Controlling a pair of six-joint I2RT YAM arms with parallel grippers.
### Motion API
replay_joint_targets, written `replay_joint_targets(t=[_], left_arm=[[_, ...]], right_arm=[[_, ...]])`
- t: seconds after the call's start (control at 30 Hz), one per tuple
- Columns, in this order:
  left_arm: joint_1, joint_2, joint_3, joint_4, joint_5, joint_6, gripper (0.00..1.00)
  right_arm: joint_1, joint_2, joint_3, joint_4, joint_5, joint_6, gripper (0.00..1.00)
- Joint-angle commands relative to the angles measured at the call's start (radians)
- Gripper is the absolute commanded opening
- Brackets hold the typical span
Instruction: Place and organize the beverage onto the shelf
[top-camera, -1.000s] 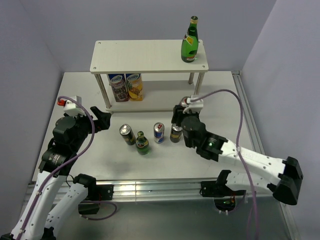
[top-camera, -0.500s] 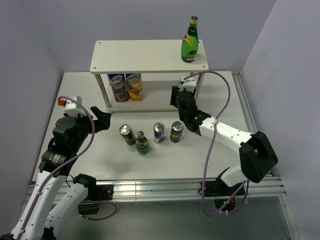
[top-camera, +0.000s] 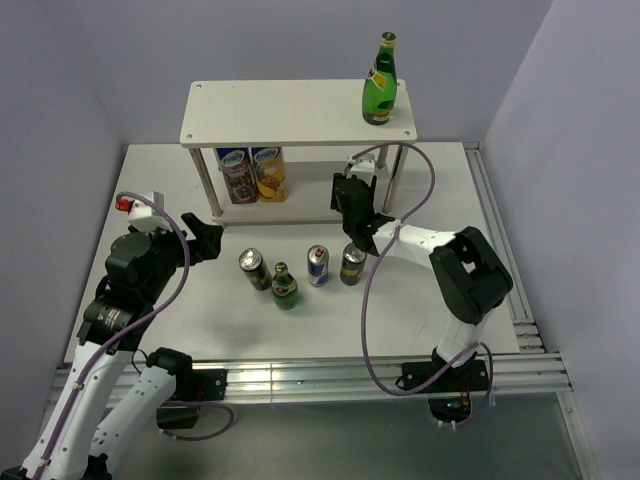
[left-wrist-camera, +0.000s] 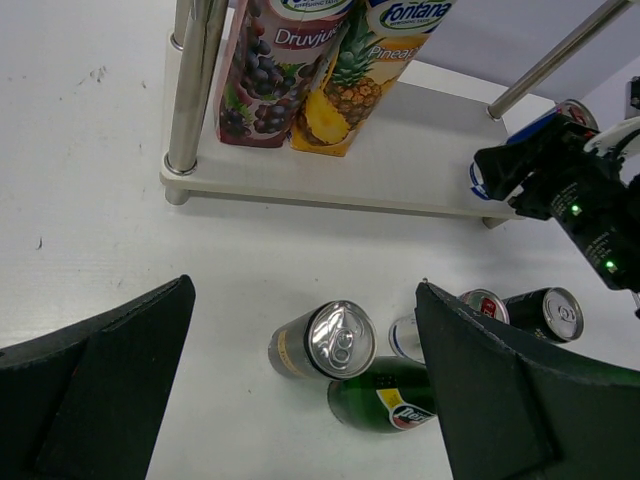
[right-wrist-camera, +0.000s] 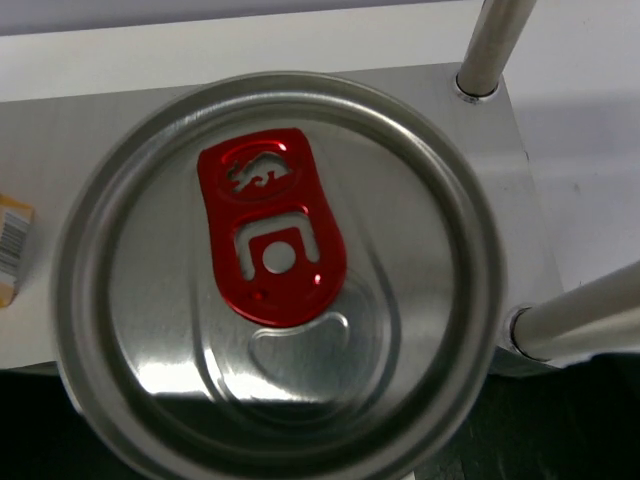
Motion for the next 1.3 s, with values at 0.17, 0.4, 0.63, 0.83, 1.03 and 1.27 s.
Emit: replay_joint_targets(t=[0.17,0.4,0.63,0.83,1.03,1.27], left_arm=[[0.004,0.000,-0.003,0.037,0.028,0.020,0.99],[0.004,0.002,-0.003,0.039,0.025,0.020,0.99],[0.004,0.002,-0.003,0.036,0.020,0.018,0.99],[0.004,0.000,-0.003,0.036,0.020,0.018,0.99],[0.004,-0.003,-0.003,0.039,0.022,0.020,0.99],[0.004,-0.010,-0.003,0.037,0.019,0.018,0.99]], right_arm=[[-0.028,0.090,0.101,0.162,0.100,0.009,0.00],[-0.059,0.151,0.140,0.176,0.114,0.006,0.00],[-0.068,0.185,0.190,0.156,0.126,-0.016,0.00],[-0.066,0.187,0.192,0.153,0.140,-0.039,0.40],[-0.066,0.191,0.203,0.133,0.151,-0.039,0.63],[-0.066,0.193,0.210,0.114,0.152,-0.034,0.84]])
